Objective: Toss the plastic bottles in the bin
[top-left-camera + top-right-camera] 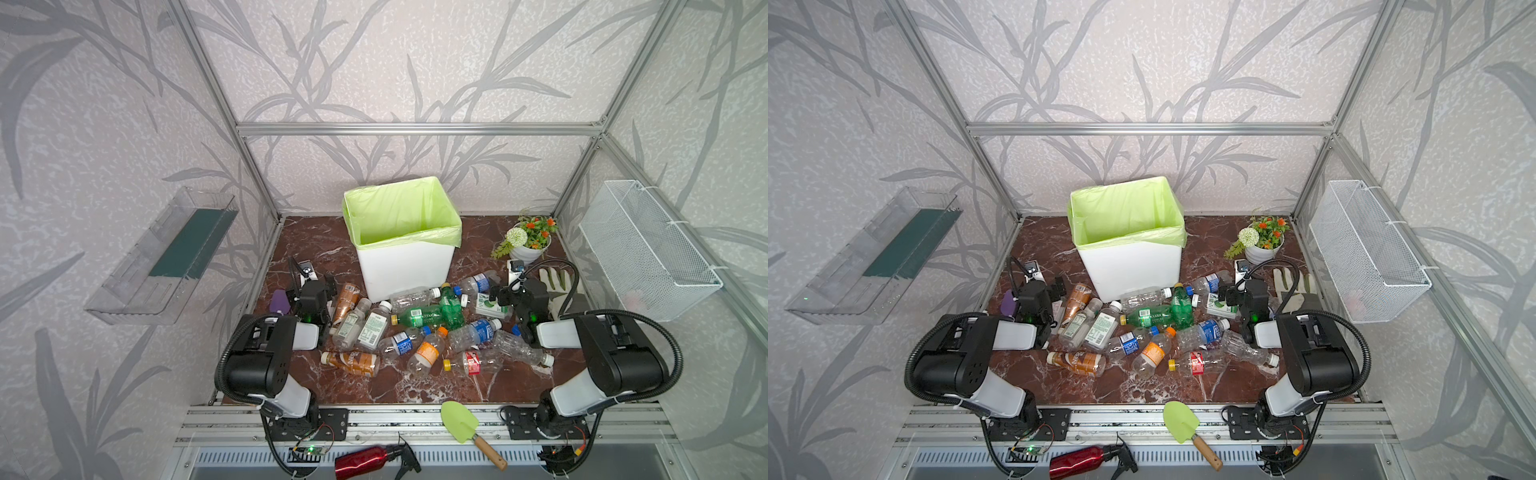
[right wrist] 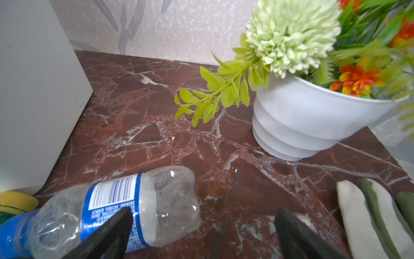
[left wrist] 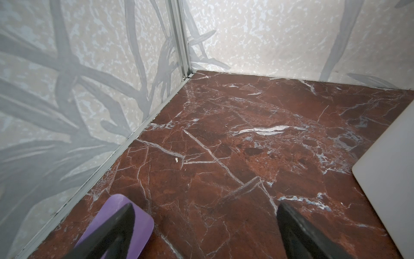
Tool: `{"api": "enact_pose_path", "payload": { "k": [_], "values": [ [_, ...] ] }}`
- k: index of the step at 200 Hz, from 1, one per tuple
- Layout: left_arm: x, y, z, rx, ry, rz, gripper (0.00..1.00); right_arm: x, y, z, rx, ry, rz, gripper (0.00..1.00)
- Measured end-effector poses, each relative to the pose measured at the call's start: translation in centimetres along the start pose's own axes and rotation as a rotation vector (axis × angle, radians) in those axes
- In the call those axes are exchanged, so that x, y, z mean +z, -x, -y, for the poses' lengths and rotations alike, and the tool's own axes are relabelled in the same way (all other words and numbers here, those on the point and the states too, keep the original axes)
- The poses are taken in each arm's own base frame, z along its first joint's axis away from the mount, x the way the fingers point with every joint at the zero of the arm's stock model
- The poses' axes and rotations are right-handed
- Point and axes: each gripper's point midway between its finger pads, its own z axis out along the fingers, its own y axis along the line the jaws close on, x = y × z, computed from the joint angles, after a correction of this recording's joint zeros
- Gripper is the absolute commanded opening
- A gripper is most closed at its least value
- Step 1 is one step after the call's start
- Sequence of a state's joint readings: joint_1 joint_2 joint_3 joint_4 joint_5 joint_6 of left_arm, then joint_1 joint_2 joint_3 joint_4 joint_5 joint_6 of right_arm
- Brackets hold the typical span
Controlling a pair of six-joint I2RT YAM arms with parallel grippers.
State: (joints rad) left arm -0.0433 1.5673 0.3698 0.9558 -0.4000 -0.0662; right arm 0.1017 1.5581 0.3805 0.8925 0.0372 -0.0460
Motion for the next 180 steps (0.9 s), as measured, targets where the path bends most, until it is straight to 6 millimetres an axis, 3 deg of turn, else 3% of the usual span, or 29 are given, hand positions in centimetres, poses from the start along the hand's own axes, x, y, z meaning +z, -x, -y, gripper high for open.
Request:
{"api": "enact_pose_path", "payload": {
  "k": [19, 45, 70, 83, 92, 113, 131, 152, 180],
  "values": [
    [-0.1, 0.0, -0.1, -0.005, 0.002, -0.001, 0.99, -0.7, 1.0, 0.6, 0.027, -0.027, -0.031, 1.00],
    [-0.3, -0.1, -0.2, -0.008, 0.000, 0.006, 0.99, -3.1, 5.8, 1.4, 0.091, -0.051, 0.018, 0.99],
    [-0.4, -0.2, -0.3, 0.015, 0.008, -0.044, 0.99, -5.4, 9.0, 2.2, 0.166, -0.080, 0.009, 0.98],
    [-0.4, 2.0, -0.4, 0.019, 0.020, -0.056, 0.99, -6.3, 9.8, 3.2, 0.220, -0.107, -0.023, 0.95],
    [-0.7, 5.3, -0.5, -0.001, 0.028, -0.016, 0.99, -6.9, 10.1, 4.5, 0.267, -0.137, -0.049, 0.92],
    [-3.1, 13.8, -1.6, -0.084, 0.043, 0.130, 0.99, -8.1, 9.2, 7.7, 0.390, -0.207, -0.129, 0.90],
    [-5.6, 18.0, -2.6, -0.134, 0.040, 0.208, 0.99, -8.9, 7.3, 9.0, 0.458, -0.256, -0.233, 0.87],
    [-7.2, 18.9, -3.4, -0.174, 0.038, 0.205, 0.99, -9.2, 4.5, 8.6, 0.504, -0.272, -0.389, 0.87],
    [-7.3, 16.5, -3.5, -0.158, 0.043, 0.102, 0.99, -9.8, 0.8, 7.7, 0.562, -0.290, -0.556, 0.87]
  ]
}}
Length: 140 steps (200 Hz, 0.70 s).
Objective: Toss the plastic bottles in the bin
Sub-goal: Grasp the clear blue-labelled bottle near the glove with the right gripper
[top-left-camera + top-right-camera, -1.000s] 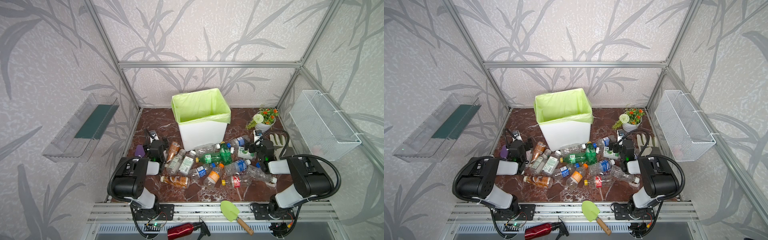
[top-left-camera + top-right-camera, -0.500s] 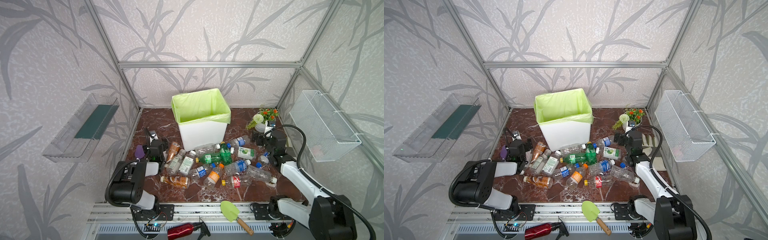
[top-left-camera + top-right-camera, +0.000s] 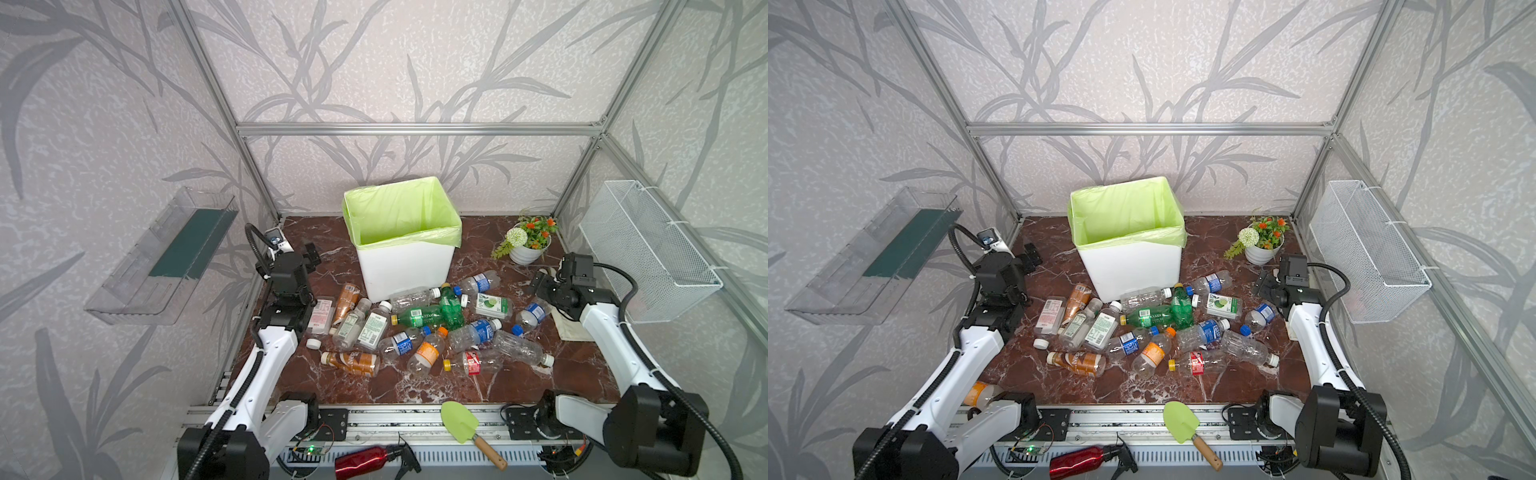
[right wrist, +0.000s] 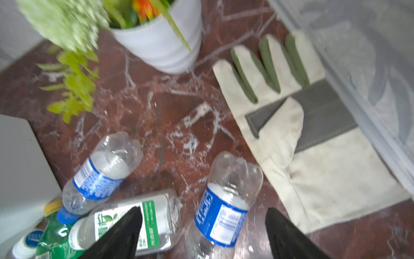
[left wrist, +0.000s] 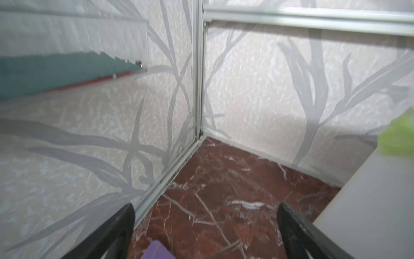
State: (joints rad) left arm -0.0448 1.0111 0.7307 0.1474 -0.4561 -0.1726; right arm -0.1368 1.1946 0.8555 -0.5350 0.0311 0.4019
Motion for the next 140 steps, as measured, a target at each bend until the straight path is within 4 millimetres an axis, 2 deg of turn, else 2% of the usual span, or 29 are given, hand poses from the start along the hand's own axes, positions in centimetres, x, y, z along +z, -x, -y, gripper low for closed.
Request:
{"api": "enact_pose_path", "payload": {
  "k": [25, 44, 79, 118, 140],
  "values": [
    [0.1, -2.0, -0.4, 0.033, 0.020, -0.078, 0.99, 0.8, -1.7, 0.5, 0.035, -0.023, -0.076, 0.87],
    [0.1, -2.8, -0.5, 0.043, 0.027, -0.105, 0.99, 1.8, -2.8, 0.8, 0.051, -0.037, -0.121, 0.86],
    [0.1, -3.1, -0.6, 0.044, 0.031, -0.117, 0.99, 4.3, -5.6, 1.2, 0.080, -0.050, -0.238, 0.84],
    [0.2, -3.6, -0.7, 0.054, 0.034, -0.134, 0.99, 6.4, -7.0, 1.1, 0.092, -0.040, -0.318, 0.81],
    [0.2, -3.8, -0.7, 0.059, 0.037, -0.142, 0.99, 7.3, -7.6, 1.2, 0.107, -0.037, -0.351, 0.75]
  ]
}}
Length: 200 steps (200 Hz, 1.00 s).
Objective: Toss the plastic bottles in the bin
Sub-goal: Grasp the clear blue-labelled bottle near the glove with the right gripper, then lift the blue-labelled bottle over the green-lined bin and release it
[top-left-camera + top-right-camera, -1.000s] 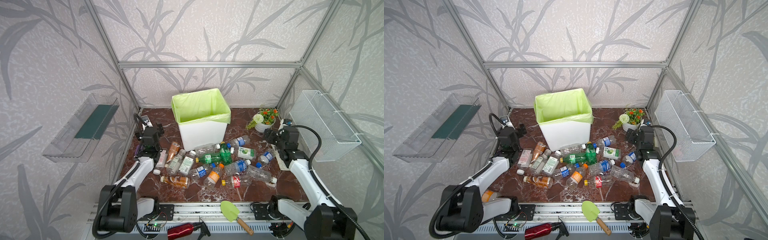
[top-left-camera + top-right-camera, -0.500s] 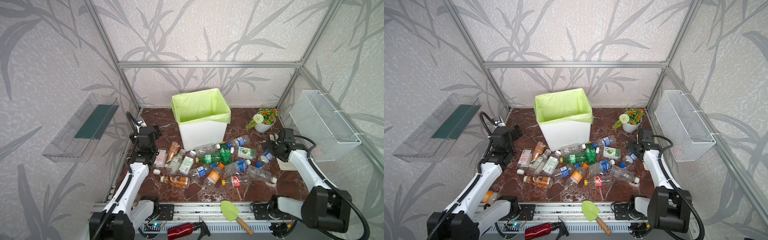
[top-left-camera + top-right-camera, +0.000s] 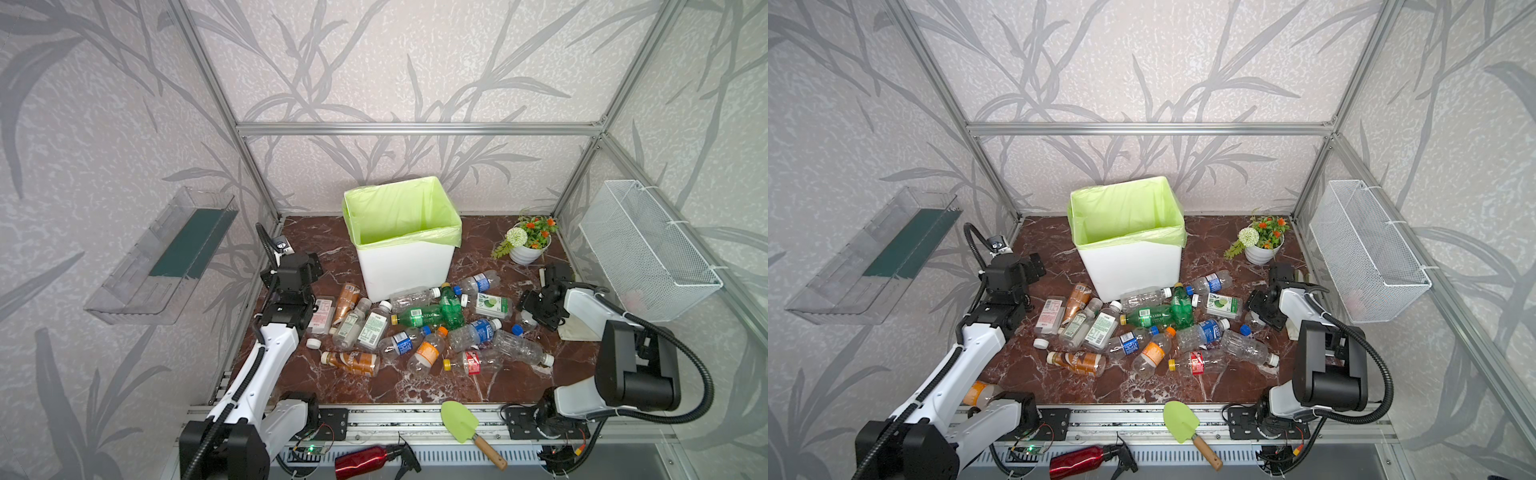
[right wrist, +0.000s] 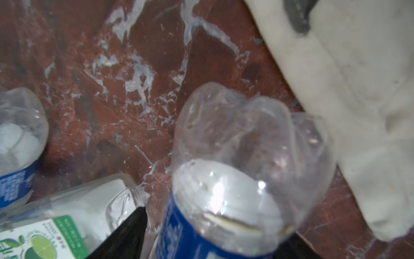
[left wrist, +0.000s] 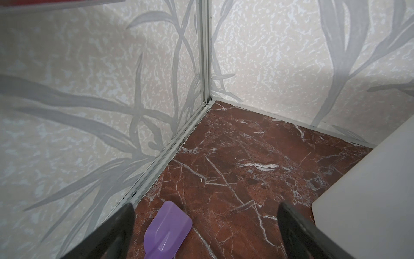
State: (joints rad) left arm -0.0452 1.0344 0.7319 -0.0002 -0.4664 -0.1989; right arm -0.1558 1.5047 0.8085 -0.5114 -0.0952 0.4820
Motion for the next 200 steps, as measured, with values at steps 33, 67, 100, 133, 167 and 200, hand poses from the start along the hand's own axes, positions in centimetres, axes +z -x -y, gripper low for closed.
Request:
{"api": "enact_pose_path", "payload": {
  "k": [33, 67, 100, 133, 167, 200],
  "values": [
    [0.0, -0.3, -0.1, 0.007, 0.002, -0.011, 0.99, 0.5, 0.5, -0.4, 0.001, 0.017, -0.007, 0.60],
    [0.0, -0.6, -0.2, 0.009, 0.009, -0.024, 0.99, 0.1, 0.7, -0.6, -0.008, 0.025, 0.009, 0.45],
    [0.0, -0.8, -0.4, 0.000, 0.021, -0.033, 0.99, -2.4, 1.8, -1.4, -0.032, 0.066, 0.094, 0.45],
    [0.4, -0.9, -0.5, 0.011, 0.048, -0.060, 0.99, -10.0, 4.7, -4.1, -0.098, 0.212, 0.351, 0.45],
    [1.1, -1.9, -0.4, 0.028, 0.067, -0.123, 0.99, -21.5, 9.0, -9.3, -0.195, 0.391, 0.636, 0.48],
    [1.3, -3.4, -0.5, 0.042, 0.080, -0.180, 0.99, -35.0, 9.2, -18.9, -0.450, 0.607, 0.876, 0.48]
  ]
}}
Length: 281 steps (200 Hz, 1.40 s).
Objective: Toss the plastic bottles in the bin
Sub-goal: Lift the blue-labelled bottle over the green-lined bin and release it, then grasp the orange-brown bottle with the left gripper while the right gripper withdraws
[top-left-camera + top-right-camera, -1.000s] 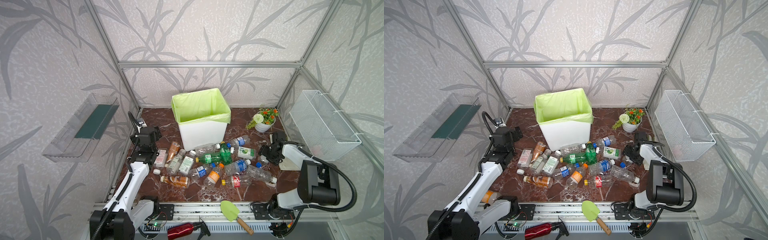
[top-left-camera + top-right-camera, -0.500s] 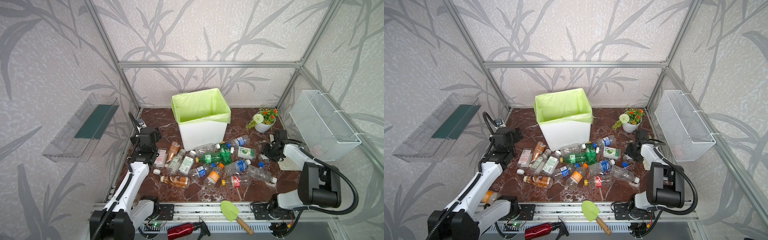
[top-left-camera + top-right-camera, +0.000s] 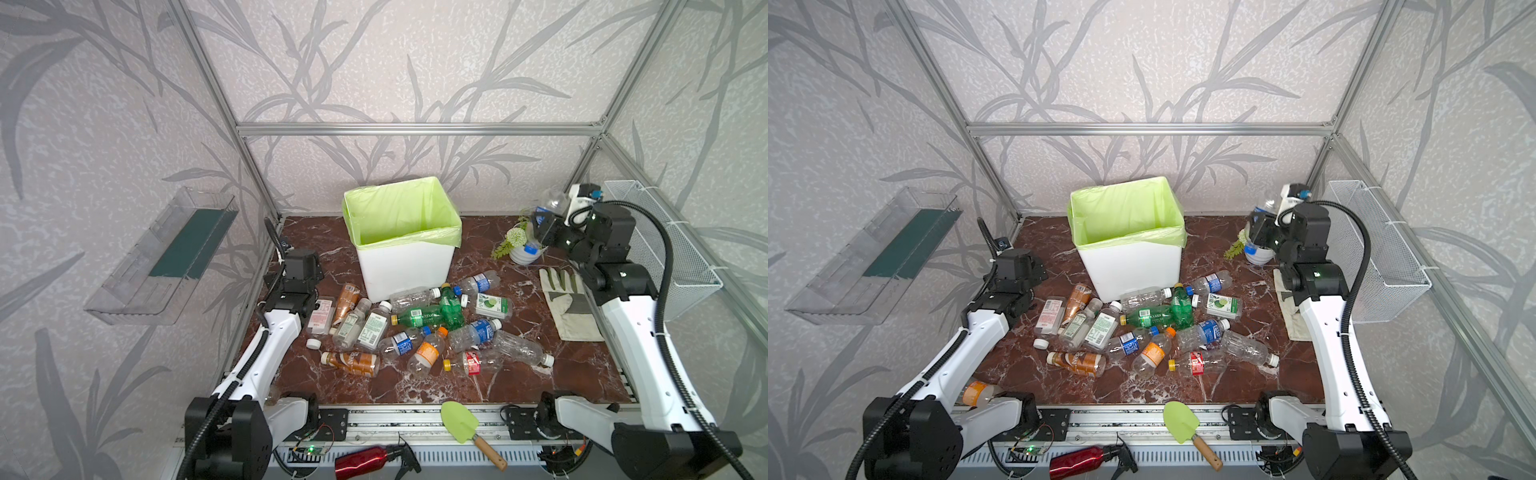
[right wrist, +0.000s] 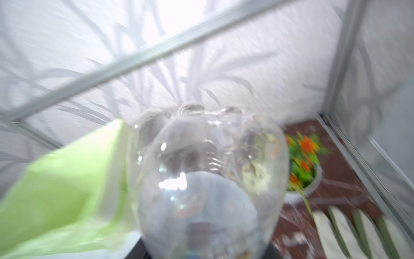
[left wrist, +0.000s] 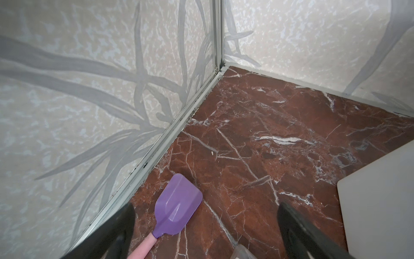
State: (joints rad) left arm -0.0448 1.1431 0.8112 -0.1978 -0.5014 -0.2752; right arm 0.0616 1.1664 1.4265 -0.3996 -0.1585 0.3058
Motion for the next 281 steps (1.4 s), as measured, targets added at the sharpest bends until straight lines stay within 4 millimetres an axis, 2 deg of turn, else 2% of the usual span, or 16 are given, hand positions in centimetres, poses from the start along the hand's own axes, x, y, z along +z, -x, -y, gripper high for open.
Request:
{"api": "enact_pose_path", "payload": {
  "k": [19, 46, 73, 93, 108, 113, 121, 136, 154, 169, 183, 201, 213, 229, 256, 281],
  "values": [
    [0.1, -0.4, 0.0, 0.004, 0.002, -0.023, 0.99, -2.3, 6.2, -5.5, -0.083, 0.130, 0.153, 0.48],
    [0.1, -1.2, -0.1, 0.014, 0.009, -0.055, 0.99, -6.8, 13.1, -9.1, -0.119, 0.224, 0.372, 0.49],
    [0.1, -1.7, -0.1, 0.015, 0.006, -0.079, 0.99, -7.9, 15.1, -14.3, -0.149, 0.374, 0.441, 0.50],
    [0.1, -1.8, 0.0, 0.015, -0.002, -0.089, 0.99, -4.7, 13.1, -18.7, -0.154, 0.500, 0.373, 0.50],
    [0.0, -1.8, 0.1, 0.013, -0.006, -0.093, 0.99, 0.4, 9.5, -22.3, -0.165, 0.575, 0.251, 0.55],
    [0.0, -1.8, 0.1, 0.014, -0.006, -0.095, 0.99, 3.7, 6.8, -23.9, -0.186, 0.590, 0.168, 0.61],
    [0.0, -1.7, 0.1, 0.017, -0.005, -0.100, 0.99, 6.1, 4.7, -25.6, -0.211, 0.606, 0.100, 0.68],
    [-0.1, -1.5, 0.1, 0.023, -0.002, -0.106, 0.99, 13.3, -3.7, -28.0, -0.286, 0.592, -0.116, 0.93],
    [-0.4, -1.1, 0.0, 0.031, -0.001, -0.106, 0.99, 17.4, -12.6, -27.5, -0.372, 0.519, -0.360, 0.98],
    [-0.5, -1.1, -0.1, 0.038, 0.002, -0.108, 0.99, 17.7, -14.6, -26.1, -0.432, 0.459, -0.431, 0.99],
    [-0.8, -1.2, -0.4, 0.045, 0.003, -0.115, 0.99, 16.5, -11.6, -25.1, -0.459, 0.411, -0.373, 0.99],
    [-1.3, -1.2, -0.3, 0.054, -0.013, -0.115, 0.99, 12.5, -3.9, -23.7, -0.444, 0.374, -0.203, 0.99],
    [-1.7, -1.2, -0.1, 0.068, -0.030, -0.114, 0.99, 8.0, 2.3, -21.9, -0.414, 0.347, -0.052, 0.99],
    [-2.4, -1.1, 0.6, 0.100, -0.063, -0.107, 0.99, 2.0, 8.1, -19.1, -0.372, 0.305, 0.125, 0.99],
    [-3.4, -2.1, 3.6, 0.204, -0.150, -0.116, 0.99, -2.7, 10.4, -15.8, -0.299, 0.272, 0.244, 0.99],
    [-3.2, -4.1, 7.6, 0.312, -0.251, -0.182, 0.82, -0.8, 7.1, -11.5, -0.233, 0.206, 0.183, 0.99]
  ]
}}
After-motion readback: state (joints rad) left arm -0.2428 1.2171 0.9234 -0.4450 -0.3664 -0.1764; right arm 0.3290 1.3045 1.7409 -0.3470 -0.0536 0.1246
